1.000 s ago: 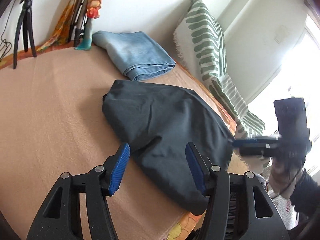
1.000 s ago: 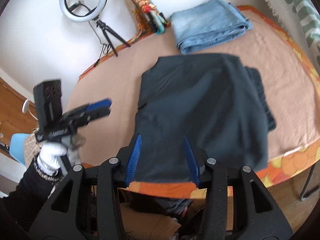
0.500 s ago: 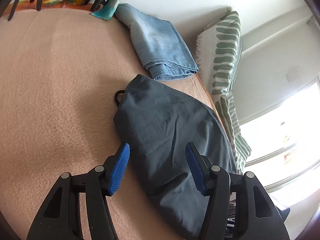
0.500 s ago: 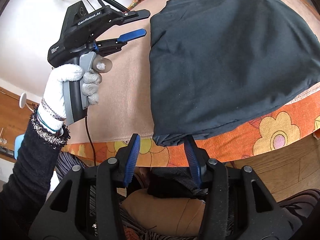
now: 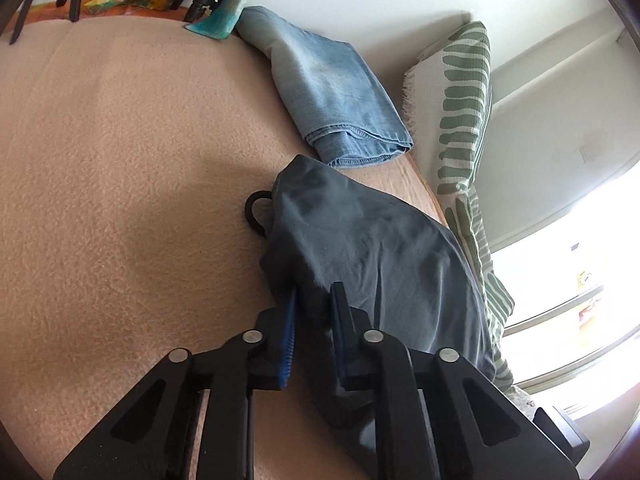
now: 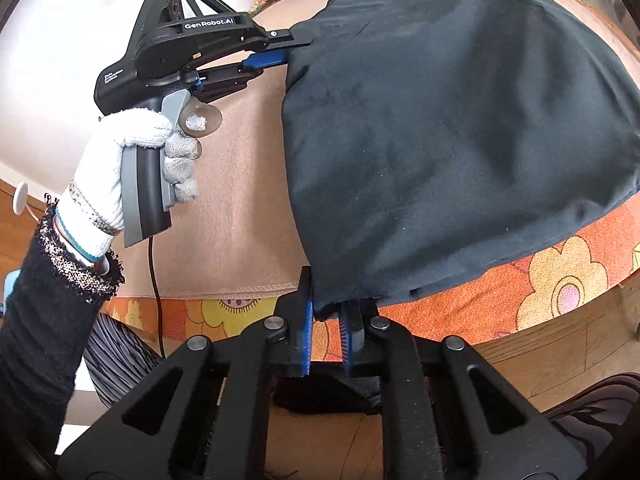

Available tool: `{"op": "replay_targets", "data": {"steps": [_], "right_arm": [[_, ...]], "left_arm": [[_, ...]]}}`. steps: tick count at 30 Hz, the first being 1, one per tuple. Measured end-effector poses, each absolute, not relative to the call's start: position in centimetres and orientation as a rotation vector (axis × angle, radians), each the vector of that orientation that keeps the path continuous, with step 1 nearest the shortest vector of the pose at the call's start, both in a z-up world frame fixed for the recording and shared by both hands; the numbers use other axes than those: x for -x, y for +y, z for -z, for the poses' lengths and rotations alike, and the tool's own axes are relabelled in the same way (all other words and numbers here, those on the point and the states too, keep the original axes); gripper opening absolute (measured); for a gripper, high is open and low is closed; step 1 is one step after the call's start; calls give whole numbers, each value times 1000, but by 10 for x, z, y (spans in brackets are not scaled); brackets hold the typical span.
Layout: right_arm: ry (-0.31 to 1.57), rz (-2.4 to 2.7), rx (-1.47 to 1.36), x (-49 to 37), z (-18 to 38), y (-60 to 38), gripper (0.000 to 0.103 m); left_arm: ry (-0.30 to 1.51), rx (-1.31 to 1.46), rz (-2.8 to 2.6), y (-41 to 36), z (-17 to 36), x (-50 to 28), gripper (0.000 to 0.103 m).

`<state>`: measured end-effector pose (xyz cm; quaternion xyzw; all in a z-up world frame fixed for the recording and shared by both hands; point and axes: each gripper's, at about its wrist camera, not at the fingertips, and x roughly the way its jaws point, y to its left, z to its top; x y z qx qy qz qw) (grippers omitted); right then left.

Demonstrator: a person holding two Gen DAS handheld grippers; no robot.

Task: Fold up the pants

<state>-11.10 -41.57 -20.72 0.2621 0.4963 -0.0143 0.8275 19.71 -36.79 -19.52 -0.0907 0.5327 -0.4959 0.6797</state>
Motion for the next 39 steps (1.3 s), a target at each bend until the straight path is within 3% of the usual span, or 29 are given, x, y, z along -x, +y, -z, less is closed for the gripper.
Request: {"op": "replay_targets", "data": {"steps": [15,20,25,27,30,32,34,35,37,39], "right_arm": [[1107,-79,-588,116,219,-422,7],[1109,-111,-571,120,208,-421,14],[1109,-142,-601,131,194,-431,17],[1095,-156,-598,138,185,-437,18],[1045,-145,-556,147,165,-445,34],[989,-132,-538,151,150,-452,53],[936,-112,-514,154,133,-464,62],[913,-98,-499,154,124,-472,72],[864,-61,-466,153,110,-488,84],[833,-28,-450,149,101,-504,88]], "left_arm": [[1094,80,1050,-385,195,-205,6],[1066,60,1028,-375,186,-205,8],[1046,74,990,-355,168,-209,24],[1027,84,995,-347,159,-206,40],[980,72,1014,-337,147,-194,54],[978,74,1042,-333,141,-185,54],[994,82,1059,-331,137,-175,54],[1009,87,1062,-331,136,-169,54],[1034,105,1081,-330,135,-158,54],[1053,108,1078,-328,136,-147,54]]}}
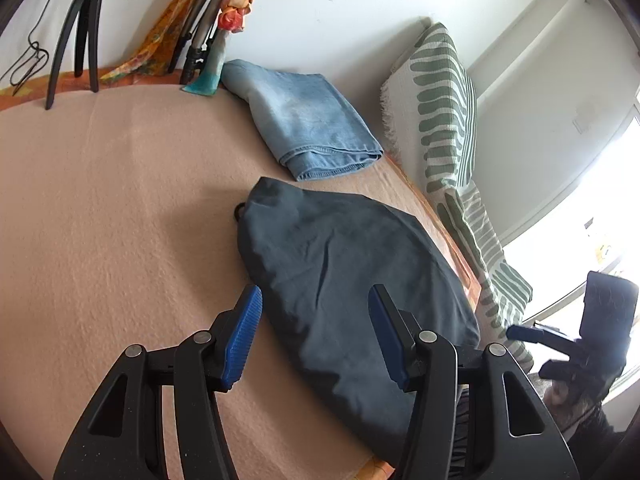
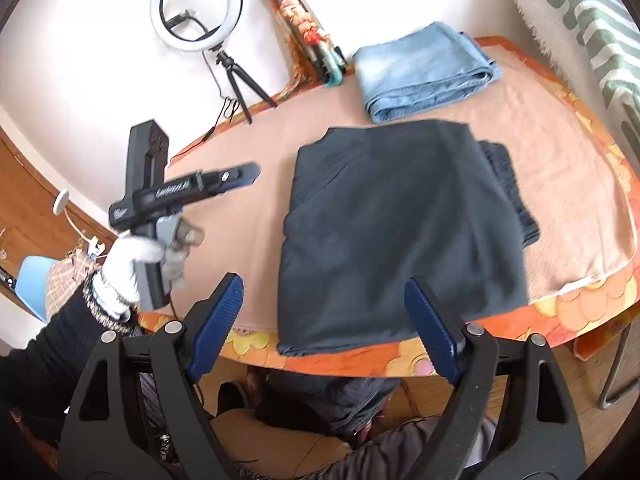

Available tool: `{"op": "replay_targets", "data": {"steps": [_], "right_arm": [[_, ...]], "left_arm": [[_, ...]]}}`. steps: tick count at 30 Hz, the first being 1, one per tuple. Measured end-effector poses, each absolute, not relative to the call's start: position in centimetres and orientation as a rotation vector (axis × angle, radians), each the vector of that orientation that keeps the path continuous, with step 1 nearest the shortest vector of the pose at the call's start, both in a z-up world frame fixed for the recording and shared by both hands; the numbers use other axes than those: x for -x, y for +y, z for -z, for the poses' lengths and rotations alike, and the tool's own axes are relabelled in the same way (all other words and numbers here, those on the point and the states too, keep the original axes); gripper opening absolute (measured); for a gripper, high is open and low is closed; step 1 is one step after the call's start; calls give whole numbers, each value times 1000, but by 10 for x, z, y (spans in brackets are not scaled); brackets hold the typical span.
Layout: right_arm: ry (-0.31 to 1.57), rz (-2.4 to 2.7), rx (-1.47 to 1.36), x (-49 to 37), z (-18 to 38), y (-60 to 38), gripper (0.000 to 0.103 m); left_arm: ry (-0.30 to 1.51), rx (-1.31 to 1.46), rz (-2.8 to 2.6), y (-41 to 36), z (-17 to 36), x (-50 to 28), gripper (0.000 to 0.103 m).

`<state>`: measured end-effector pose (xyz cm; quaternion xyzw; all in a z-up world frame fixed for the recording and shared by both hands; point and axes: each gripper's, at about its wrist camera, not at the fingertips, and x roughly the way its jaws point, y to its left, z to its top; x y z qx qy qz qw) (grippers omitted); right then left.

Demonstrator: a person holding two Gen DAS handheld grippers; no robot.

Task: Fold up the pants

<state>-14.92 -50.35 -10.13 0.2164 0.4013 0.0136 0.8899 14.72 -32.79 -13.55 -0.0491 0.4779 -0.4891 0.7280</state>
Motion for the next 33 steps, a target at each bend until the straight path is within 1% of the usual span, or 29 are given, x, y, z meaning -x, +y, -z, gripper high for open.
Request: {"op": "replay_targets", "data": {"steps": [2,10,15,20,26,29,33], "right_arm": [[834,-13,-447,143,98,-523,93],[917,55,-386,108,116,-592,93],[985,39,-398,80,143,-624,93],[1025,-2,-482,61,175,-649,93],[1024,-96,-567,49,203,-665,94],[994,-152,-605,49,206,-669,101],[969,-253,-645,48,210,-667,102]], "left_arm": [[1078,103,1072,-329,137,-136,54],[1185,180,1015,-324,158,-115,54],[1238,280,1007,-325,174,-117,54],[1253,306,1016,-333,180,-116,54],[1276,331,1013,-339,188,-119,54],[1285,334,1011,-343,192,-120,54],[1301,340,1016,-348,199,-121,54]]}}
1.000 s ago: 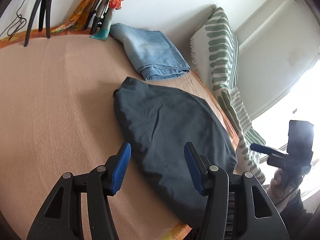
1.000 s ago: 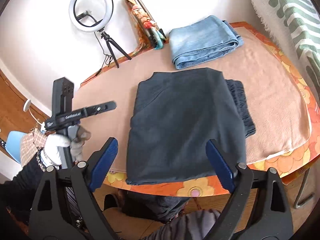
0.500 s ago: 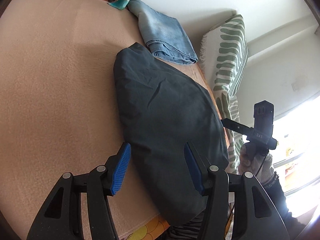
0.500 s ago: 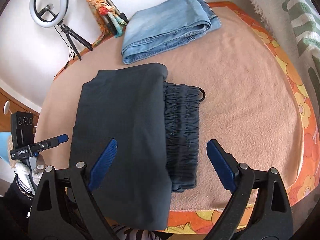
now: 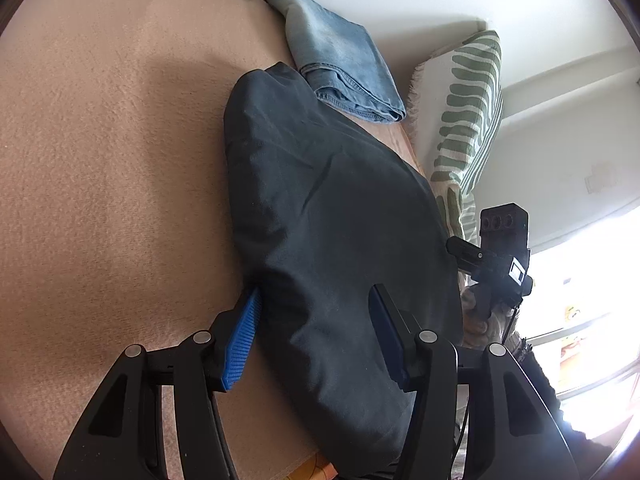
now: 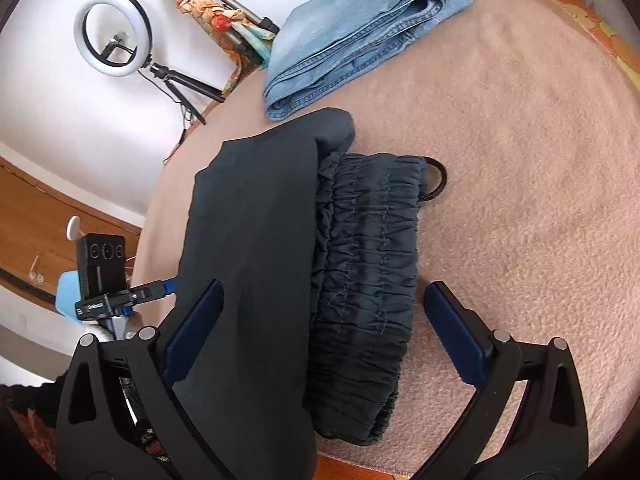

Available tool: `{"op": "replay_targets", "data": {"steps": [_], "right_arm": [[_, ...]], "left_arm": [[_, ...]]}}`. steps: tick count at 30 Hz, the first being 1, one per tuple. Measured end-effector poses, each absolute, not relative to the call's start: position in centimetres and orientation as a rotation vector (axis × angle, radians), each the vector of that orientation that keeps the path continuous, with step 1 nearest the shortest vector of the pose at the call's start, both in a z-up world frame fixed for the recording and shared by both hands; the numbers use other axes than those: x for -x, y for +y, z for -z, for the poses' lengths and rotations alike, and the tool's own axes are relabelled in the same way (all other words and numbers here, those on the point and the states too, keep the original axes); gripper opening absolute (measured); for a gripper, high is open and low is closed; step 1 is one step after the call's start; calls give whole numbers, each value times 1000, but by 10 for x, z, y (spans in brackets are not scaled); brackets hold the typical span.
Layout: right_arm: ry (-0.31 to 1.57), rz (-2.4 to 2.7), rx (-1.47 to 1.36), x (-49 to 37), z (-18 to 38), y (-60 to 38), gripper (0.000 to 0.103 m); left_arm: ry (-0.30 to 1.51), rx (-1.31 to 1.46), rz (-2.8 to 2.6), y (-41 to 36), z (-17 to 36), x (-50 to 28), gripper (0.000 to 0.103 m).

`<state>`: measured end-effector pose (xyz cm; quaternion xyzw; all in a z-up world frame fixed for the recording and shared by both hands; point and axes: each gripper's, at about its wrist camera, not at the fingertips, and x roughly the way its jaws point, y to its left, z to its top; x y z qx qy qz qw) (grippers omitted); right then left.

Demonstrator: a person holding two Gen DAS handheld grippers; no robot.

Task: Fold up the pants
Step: 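Grasp the folded pants bundle with the right gripper at the waistband, then lift the pants bundle with the right gripper and carry it onto the folded jeans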

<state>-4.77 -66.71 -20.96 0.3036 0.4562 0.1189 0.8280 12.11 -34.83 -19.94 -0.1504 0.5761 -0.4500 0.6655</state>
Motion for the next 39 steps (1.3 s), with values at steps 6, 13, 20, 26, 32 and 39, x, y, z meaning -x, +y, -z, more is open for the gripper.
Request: {"op": "replay_targets", "data": {"steps": [6,13,20,26,32,39], "right_arm": [[959,-244,-563,42,209,-651,76],[926,-193,-599,49,200,-660,25],[947,-114,-485,47,181,-640,21],[908,-100,-390,56,154,-621,20],[865,-102,-292,65,127,-600,19],[915,-91,-265,58,131,-595,19]], "left_arm": [[1291,357,1031,-353,201,-123,54],[1255,330,1036,-355,199,-120,48],[1187,289,1044,-361,185,-117,9],[1109,258,1083,-362,166,-112,6],[1043,264,1118,-365,147,-110,3],[1104,235,1037,-362,162,-117,10]]}}
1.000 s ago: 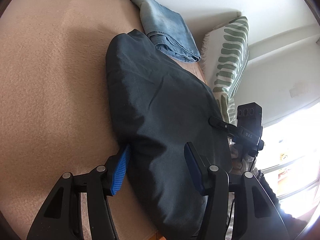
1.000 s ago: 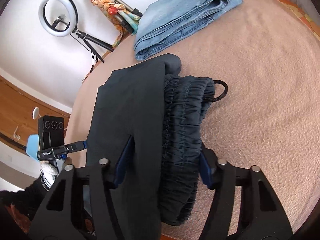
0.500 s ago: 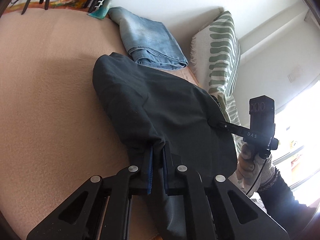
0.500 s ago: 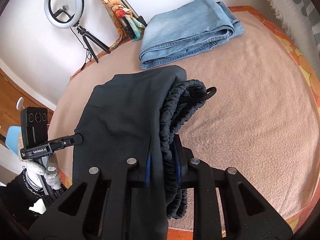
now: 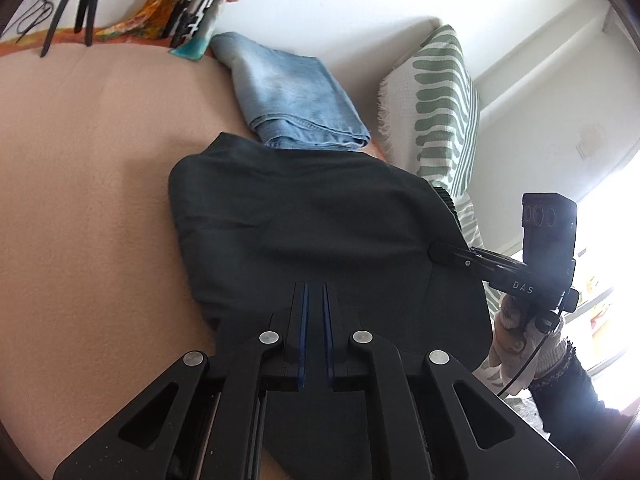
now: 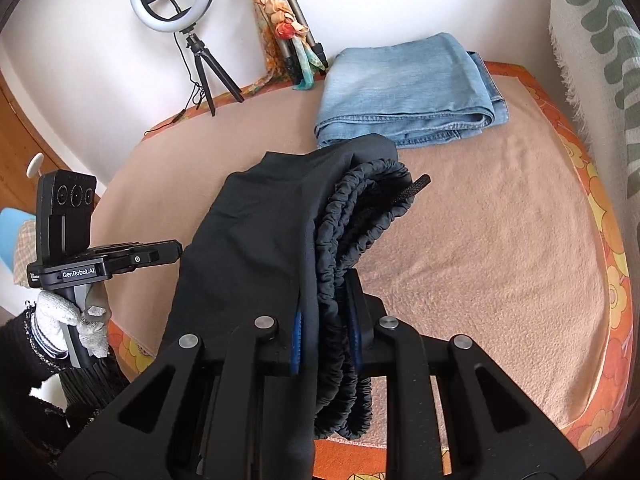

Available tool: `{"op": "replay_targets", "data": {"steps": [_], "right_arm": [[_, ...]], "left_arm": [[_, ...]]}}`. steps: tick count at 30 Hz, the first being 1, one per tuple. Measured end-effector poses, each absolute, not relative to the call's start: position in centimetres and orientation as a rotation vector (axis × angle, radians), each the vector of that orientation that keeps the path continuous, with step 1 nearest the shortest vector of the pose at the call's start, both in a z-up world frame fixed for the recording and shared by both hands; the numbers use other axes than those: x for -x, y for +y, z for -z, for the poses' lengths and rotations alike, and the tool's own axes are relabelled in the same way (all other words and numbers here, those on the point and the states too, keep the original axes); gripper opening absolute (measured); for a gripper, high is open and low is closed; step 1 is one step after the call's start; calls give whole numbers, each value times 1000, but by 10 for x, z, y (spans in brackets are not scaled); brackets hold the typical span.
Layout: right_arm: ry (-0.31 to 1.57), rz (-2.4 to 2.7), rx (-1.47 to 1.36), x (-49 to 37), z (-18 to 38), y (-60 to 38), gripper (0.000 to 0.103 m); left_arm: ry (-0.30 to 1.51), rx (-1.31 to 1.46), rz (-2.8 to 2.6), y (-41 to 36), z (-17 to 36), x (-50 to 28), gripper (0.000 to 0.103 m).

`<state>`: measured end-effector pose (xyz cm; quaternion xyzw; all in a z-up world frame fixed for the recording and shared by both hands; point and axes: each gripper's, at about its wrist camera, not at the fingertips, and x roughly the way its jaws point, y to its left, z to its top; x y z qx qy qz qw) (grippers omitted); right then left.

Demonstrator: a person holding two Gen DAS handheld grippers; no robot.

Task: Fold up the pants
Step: 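Lift the pants bundle with the right gripper and carry it onto the folded jeans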

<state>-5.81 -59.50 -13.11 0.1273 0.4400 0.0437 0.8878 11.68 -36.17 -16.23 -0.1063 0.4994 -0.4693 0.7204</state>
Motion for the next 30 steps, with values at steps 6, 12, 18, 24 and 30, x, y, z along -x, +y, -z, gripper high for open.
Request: {"op": "replay_targets", "data": {"steps": [6,12,18,24,30], "right_arm": [[937,-83,-327,60,148,-614,19],[954,-89,-347,55,160,-621,19],[965,-97,-395,51,172,-630,19],[958,-77,-375,50,170,-625,20],[911,-68,-279,56,145,-608,19]], "left_arm": [[1180,192,932,-343,183,-120,61],[1268,337,991,-343,209,-127,62],[1235,424,1059,-362,215,-127,61],[1250,396,1064,-383,219,-123,6],[1151,328,1105,-383,189,-118,6]]}}
